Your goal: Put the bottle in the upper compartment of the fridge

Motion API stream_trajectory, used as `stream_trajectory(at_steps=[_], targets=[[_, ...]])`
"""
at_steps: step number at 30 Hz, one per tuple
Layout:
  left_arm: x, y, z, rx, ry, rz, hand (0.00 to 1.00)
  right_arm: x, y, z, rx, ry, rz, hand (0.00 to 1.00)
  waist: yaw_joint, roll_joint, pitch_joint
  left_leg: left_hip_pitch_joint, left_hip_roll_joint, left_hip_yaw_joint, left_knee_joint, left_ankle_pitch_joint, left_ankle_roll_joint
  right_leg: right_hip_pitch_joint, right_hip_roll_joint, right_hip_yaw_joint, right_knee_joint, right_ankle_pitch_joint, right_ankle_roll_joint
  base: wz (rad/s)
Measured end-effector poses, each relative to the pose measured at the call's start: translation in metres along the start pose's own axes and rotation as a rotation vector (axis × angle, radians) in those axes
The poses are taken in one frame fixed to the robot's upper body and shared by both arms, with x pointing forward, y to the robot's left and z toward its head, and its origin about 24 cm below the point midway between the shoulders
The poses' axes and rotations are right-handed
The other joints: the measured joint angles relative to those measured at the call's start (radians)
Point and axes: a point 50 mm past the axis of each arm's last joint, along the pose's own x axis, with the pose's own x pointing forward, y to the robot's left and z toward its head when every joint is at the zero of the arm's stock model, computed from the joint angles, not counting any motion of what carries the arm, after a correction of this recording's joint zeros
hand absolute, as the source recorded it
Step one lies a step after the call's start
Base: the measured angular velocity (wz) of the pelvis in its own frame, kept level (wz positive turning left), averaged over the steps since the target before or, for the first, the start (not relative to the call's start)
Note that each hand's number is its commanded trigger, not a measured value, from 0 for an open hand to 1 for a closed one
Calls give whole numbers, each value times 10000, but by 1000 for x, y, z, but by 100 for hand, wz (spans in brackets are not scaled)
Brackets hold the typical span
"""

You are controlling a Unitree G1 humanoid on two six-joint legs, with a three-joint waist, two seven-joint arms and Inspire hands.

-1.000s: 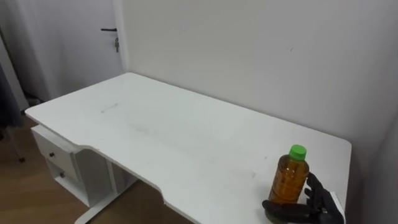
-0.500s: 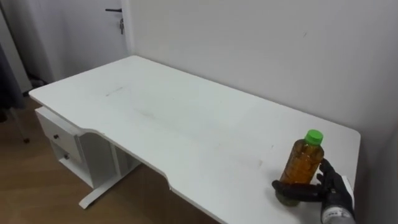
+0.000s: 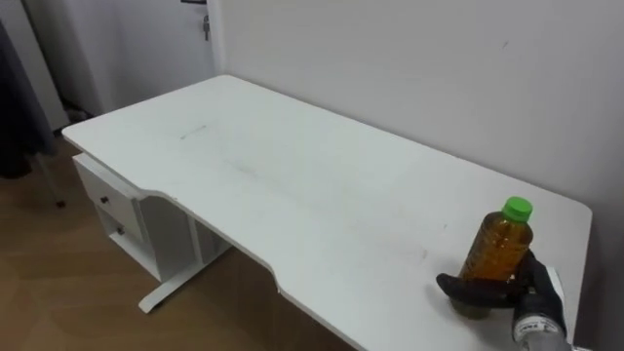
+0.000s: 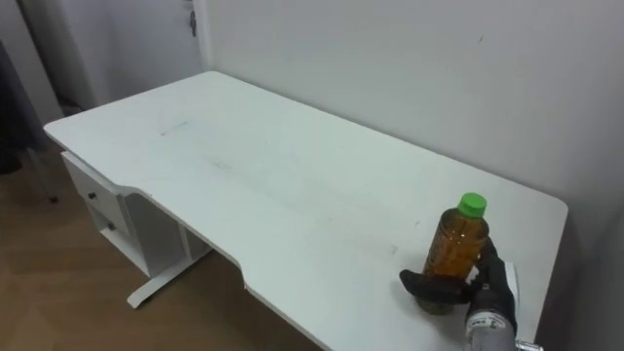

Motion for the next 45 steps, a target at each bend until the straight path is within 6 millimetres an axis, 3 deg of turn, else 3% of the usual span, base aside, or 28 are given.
stream_trajectory(at_steps=[11,12,13,14,39,45], targets=[[-1,0,0,1,-56,21,0,0,2,-1,165,155,336,0,4,-10,-1,-17,12,4,9,0,-1,10,18,12,1,7,-11,0],[-1,0,0,1,-54,21,0,0,2,-1,151,156,376,37,5,-10,-1,-16,13,3,8,0,-1,10,19,11,0,7,-11,0],[-1,0,0,1,-47,19,0,0,3,-2,155,162,437,85,-1,-10,-1,-13,13,4,7,0,-1,16,20,7,-4,7,-11,0],[-1,0,0,1,-45,17,0,0,3,-2,174,174,463,100,0,-9,-1,-8,15,9,4,0,-1,20,21,9,-9,7,-11,0],[-3,0,-5,25,-151,-47,0,-4,14,-5,-253,185,1368,100,-88,-34,4,201,11,87,-168,4,-7,167,25,104,-152,15,4,0],[-3,1,-7,14,-71,30,0,-17,26,11,73,-828,1891,100,-249,6,1,388,34,215,-244,4,-6,254,52,334,-219,26,21,-7]])
